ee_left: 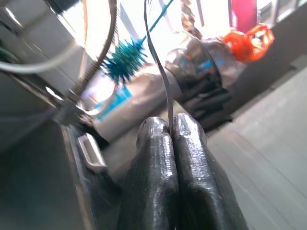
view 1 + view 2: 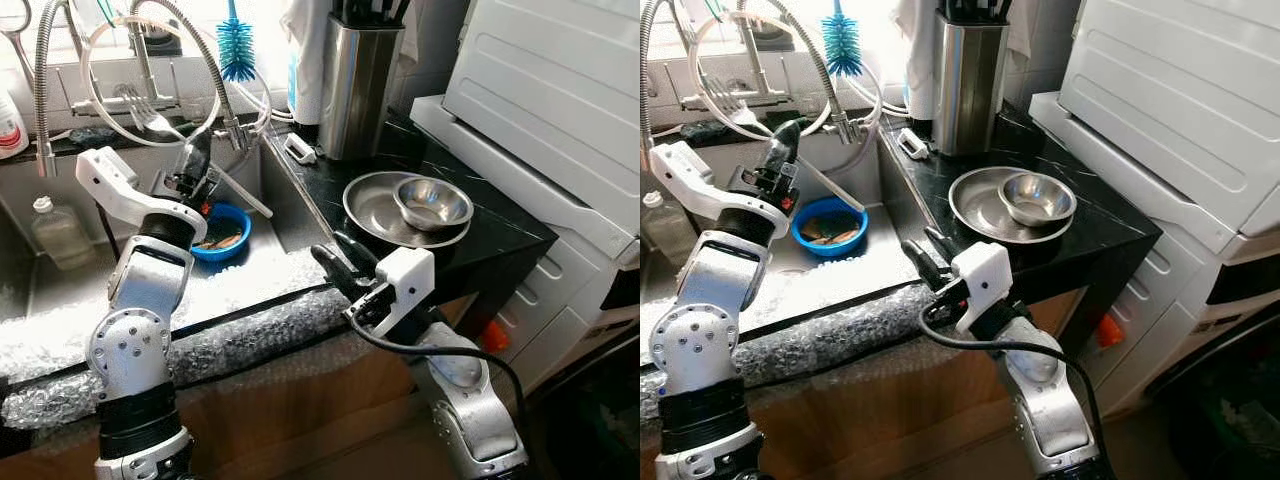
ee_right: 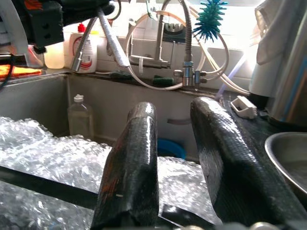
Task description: Kitchen organization
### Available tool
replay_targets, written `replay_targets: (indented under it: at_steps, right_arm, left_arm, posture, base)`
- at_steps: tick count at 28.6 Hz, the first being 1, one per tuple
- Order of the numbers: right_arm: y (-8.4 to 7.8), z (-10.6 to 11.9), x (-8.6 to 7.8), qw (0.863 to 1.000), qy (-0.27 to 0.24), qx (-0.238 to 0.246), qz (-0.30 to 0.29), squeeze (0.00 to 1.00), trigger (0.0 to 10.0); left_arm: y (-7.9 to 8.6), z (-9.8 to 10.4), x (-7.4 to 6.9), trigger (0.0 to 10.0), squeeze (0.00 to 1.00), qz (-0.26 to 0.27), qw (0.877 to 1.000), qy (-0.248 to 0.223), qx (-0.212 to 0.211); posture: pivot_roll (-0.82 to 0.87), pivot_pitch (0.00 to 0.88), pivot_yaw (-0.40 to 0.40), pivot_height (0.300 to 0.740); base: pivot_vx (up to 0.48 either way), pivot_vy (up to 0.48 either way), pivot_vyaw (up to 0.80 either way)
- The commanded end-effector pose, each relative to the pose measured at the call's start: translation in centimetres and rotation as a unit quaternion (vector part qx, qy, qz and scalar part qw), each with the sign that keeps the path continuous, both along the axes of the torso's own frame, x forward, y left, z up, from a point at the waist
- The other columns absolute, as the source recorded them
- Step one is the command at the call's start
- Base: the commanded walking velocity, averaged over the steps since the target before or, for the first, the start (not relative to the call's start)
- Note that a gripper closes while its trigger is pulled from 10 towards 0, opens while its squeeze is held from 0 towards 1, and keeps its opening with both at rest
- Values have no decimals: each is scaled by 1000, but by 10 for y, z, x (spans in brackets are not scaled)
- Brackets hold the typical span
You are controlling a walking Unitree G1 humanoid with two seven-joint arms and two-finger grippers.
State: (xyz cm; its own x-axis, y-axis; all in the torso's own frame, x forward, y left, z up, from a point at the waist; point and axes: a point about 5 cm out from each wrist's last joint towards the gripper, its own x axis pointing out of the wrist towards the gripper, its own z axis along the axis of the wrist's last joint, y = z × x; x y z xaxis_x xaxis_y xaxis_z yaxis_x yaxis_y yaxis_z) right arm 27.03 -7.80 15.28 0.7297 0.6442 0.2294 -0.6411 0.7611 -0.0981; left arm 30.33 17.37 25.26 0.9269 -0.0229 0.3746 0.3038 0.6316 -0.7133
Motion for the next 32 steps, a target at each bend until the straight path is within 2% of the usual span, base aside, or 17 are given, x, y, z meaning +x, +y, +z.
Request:
replay_targets:
  at_steps: [1,3,4,5,7,8,9,10,11,13,16,19,21,25,28,29,32]
  right_arm:
    - [-3,1,2,1000,-2,-3,-11,0,10000]
    - [-5,1,2,1000,-4,-3,-22,0,10000]
    - [-9,2,3,999,-7,1,-40,0,10000]
    - [-11,3,4,999,-9,4,-52,0,10000]
    - [-13,4,4,998,-11,8,-64,0,10000]
    - [-18,5,4,996,-13,14,-87,0,10000]
    - [-18,5,4,996,-13,14,-87,0,10000]
    - [-24,5,3,993,-14,22,-111,0,10000]
    - [-28,5,1,992,-13,25,-127,0,10000]
    - [-31,4,-1,990,-13,24,-136,0,10000]
    - [-35,2,-2,988,-10,22,-151,0,10000]
    - [-39,0,-3,987,-7,22,-162,0,10000]
    - [-39,1,-3,986,-8,22,-163,0,10000]
    - [-37,2,-3,986,-9,23,-162,0,10000]
    - [-38,3,-3,986,-9,24,-165,0,10000]
    - [-39,2,-3,986,-8,24,-167,0,10000]
    - [-39,2,-3,986,-7,23,-167,0,10000]
  left_arm:
    - [2,6,4,10000,0,40,998,-1,41]
    - [3,9,4,10000,0,85,988,-5,125]
    - [2,10,3,10000,0,121,970,-12,209]
    - [2,10,3,10000,0,133,961,-15,241]
    - [1,9,3,10000,0,142,953,-18,267]
    - [3,7,4,10000,0,165,940,-19,298]
    - [3,7,4,10000,0,165,940,-19,298]
    - [5,2,5,10000,0,191,911,-21,366]
    - [7,-5,6,10000,0,196,899,-14,391]
    - [10,-11,8,10000,0,203,889,-3,409]
    - [11,-25,10,10000,0,210,855,3,474]
    - [25,-42,10,10000,0,223,849,40,478]
    - [34,-53,10,10000,0,233,829,62,505]
    - [44,-60,12,10000,0,246,825,89,501]
    - [54,-73,13,10000,0,248,799,122,535]
    - [58,-75,11,10000,0,254,810,132,511]
    - [64,-76,10,10000,0,262,815,140,497]
  posture:
    - [-37,0,-64,740]
    - [-35,0,-65,740]
    - [-35,0,-64,740]
    - [-37,0,-64,740]
    - [-37,0,-64,740]
    - [-38,0,-63,740]
    - [-38,0,-63,740]
    - [-40,0,-63,740]
    - [-40,0,-62,740]
    - [-41,0,-61,740]
    - [-43,0,-58,740]
    - [-46,0,-58,740]
    - [-43,0,-59,740]
    - [-43,0,-62,740]
    - [-41,0,-63,740]
    - [-43,0,-64,740]
    - [-42,0,-65,740]
  base:
    - [0,0,0]
    - [0,0,0]
    - [0,0,0]
    - [0,0,0]
    - [0,0,0]
    - [0,0,0]
    - [0,0,0]
    - [0,0,0]
    - [0,0,0]
    - [0,0,0]
    - [0,0,0]
    - [0,0,0]
    - [0,0,0]
    - [0,0,0]
    - [0,0,0]
    - [0,0,0]
    - [0,0,0]
